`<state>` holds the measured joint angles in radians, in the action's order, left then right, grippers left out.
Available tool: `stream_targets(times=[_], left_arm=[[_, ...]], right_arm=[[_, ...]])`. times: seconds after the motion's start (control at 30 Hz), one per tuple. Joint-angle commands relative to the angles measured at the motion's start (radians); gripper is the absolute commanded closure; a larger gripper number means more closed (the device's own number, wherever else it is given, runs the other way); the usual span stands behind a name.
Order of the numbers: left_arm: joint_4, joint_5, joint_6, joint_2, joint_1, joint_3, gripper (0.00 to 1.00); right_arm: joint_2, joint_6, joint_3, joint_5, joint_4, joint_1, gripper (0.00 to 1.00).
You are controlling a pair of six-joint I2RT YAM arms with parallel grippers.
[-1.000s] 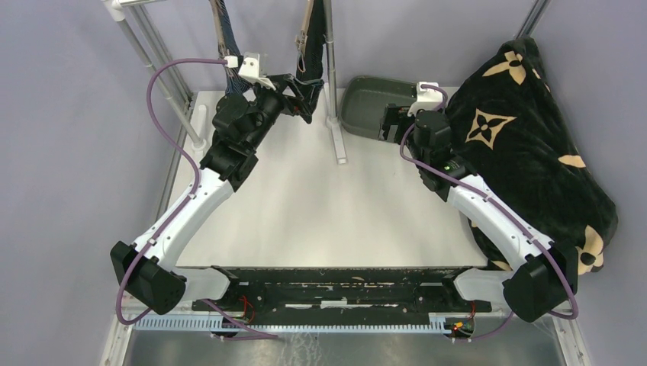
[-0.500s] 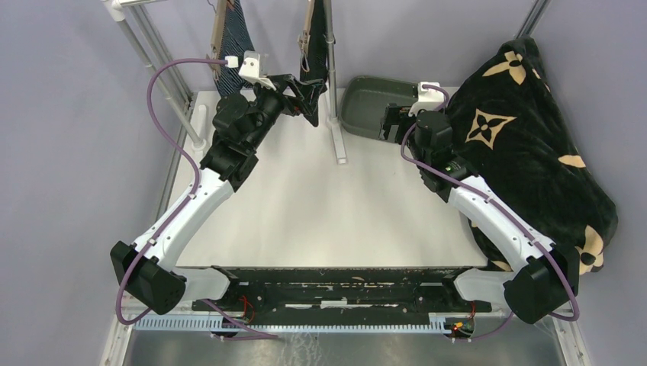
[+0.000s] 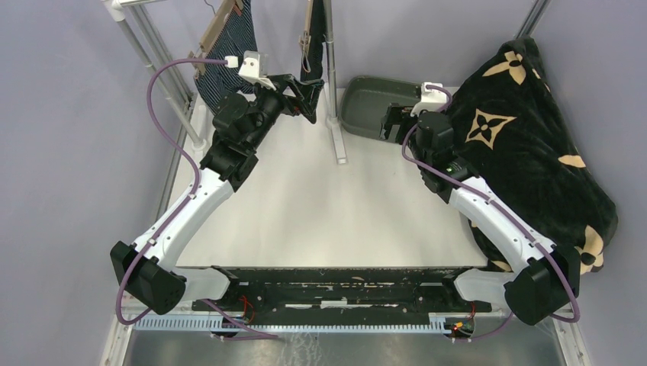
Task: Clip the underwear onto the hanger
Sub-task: Reset both arms
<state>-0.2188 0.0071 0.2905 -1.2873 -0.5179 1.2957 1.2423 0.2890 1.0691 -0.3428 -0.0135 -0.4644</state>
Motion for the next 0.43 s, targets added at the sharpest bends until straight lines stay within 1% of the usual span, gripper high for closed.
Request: stream_targets(times=[0.0, 0.13, 0.27, 0.3, 0.33, 0.4], left_arm=[[-0.045, 0.002, -0.025, 0.041, -0.004, 0.018, 0.01], [-0.052, 0.003, -0.024, 0.045, -0.004, 0.013, 0.01], [-0.051, 0.005, -0.021, 0.038, -0.004, 0.024, 0.01], [-0.051, 0.006, -0.021, 0.038, -0.004, 0.025, 0.01], [-0.051, 0.007, -0.020, 0.037, -0.005, 0.025, 0.01], [-0.053, 0.009, -0.017, 0.036, -0.003, 0.028, 0.01]], right_arm=[[-0.046, 0.032, -0.012, -0.025, 0.078, 0.003, 0.00], [-0.063, 0.038, -0.027, -0.072, 0.087, 0.003, 0.00], [-0.092, 0.060, -0.071, -0.106, 0.152, 0.003, 0.00], [-0.082, 0.065, -0.046, -0.115, 0.119, 0.003, 0.00], [-0.064, 0.063, -0.003, -0.114, 0.044, 0.003, 0.00], [-0.029, 0.080, 0.071, -0.155, -0.039, 0.003, 0.00]])
